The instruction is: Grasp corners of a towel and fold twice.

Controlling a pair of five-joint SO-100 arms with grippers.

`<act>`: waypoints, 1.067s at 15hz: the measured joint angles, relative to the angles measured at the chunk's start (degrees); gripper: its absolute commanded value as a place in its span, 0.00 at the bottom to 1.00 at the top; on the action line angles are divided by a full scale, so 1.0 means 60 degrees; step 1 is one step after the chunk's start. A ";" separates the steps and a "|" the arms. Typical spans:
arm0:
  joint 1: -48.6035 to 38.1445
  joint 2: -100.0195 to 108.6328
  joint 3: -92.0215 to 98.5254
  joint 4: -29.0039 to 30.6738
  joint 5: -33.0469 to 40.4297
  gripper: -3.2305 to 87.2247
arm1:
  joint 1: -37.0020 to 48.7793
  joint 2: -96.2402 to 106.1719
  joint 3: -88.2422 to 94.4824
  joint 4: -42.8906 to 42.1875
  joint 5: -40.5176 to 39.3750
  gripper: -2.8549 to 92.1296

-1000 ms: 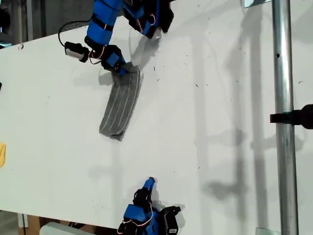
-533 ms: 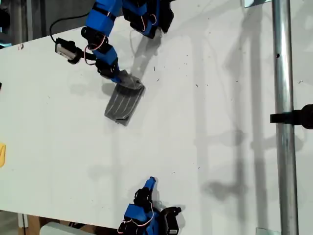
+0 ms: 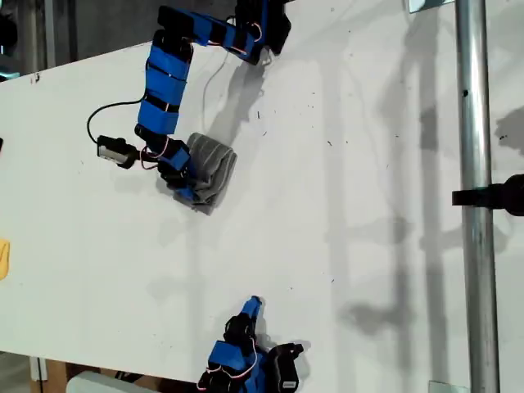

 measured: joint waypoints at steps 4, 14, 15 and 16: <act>0.0000 0.0000 0.0015 0.0264 -0.0293 0.09 | 0.1143 0.3369 0.1055 0.0498 -0.0249 0.13; 0.0044 0.0000 0.0015 0.0264 0.4731 0.07 | -0.1494 1.6992 1.2671 0.3457 0.1846 0.03; 0.0029 0.0000 0.0015 0.0264 0.4995 0.07 | -0.1992 1.8516 1.3403 0.3809 0.2095 0.03; 0.0015 0.0000 0.0015 0.0264 0.5127 0.07 | -0.2417 1.8853 1.3667 0.3955 0.2578 0.03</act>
